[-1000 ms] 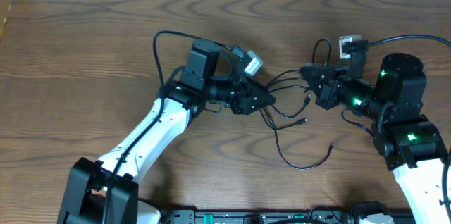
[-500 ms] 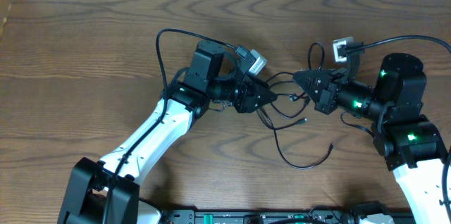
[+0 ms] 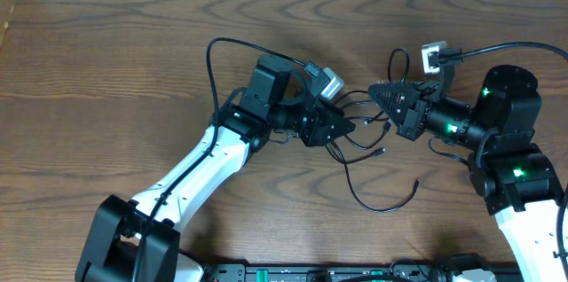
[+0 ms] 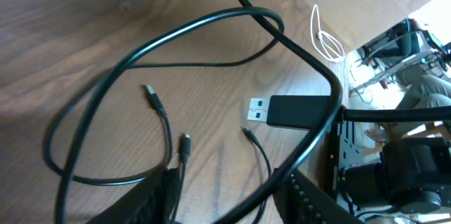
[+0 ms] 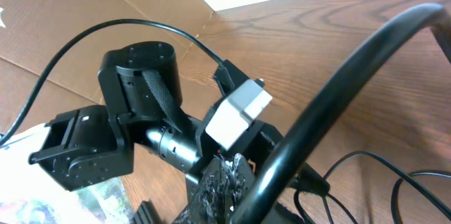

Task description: Untangle cables

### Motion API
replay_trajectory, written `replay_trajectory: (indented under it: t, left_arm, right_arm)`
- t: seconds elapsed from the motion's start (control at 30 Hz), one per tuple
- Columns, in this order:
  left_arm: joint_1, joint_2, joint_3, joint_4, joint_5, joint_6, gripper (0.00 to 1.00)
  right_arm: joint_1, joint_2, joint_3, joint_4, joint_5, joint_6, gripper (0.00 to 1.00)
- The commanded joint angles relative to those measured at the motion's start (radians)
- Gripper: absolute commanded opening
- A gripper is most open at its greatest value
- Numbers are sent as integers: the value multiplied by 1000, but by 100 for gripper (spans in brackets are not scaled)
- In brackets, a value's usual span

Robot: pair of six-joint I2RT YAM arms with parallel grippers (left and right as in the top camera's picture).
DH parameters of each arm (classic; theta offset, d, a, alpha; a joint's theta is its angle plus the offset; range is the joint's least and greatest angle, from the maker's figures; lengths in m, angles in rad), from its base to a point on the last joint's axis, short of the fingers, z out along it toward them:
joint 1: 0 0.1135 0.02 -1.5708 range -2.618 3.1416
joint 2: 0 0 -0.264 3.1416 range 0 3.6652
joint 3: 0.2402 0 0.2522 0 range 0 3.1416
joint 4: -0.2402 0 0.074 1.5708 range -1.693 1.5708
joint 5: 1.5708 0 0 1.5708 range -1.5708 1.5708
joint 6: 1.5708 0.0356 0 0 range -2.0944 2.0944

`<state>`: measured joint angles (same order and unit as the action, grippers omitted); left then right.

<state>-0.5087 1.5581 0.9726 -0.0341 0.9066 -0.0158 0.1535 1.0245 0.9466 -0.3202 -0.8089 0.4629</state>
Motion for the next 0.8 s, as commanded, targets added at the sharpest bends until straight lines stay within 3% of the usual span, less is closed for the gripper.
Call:
replay_trajectory:
  t: [0.0,0.03,0.07,0.43,0.57,0.77]
  left_arm:
    - [-8,18,-2,-7,-3,56,24]
    - [-8,19,-2,-13,-3,69,11]
    - [-8,19,-2,-21,-10,68,8]
    - [55,19,-2,-222,-134,69,8]
    - [111,19,-2,-274,-128,68,8]
    - [186,19,-2,-219,40,67,8]
  right_arm:
    - [-4,-2,2,6,-22,12,1]
    - [-4,-2,2,6,-22,12,1]
    - [-4,-2,2,6,-22,12,1]
    - [-36,-2,2,-32,100,11,1]
    - [-74,-1,2,-140,381,-6,1]
    - [-87,33,2,-382,911,-7,1]
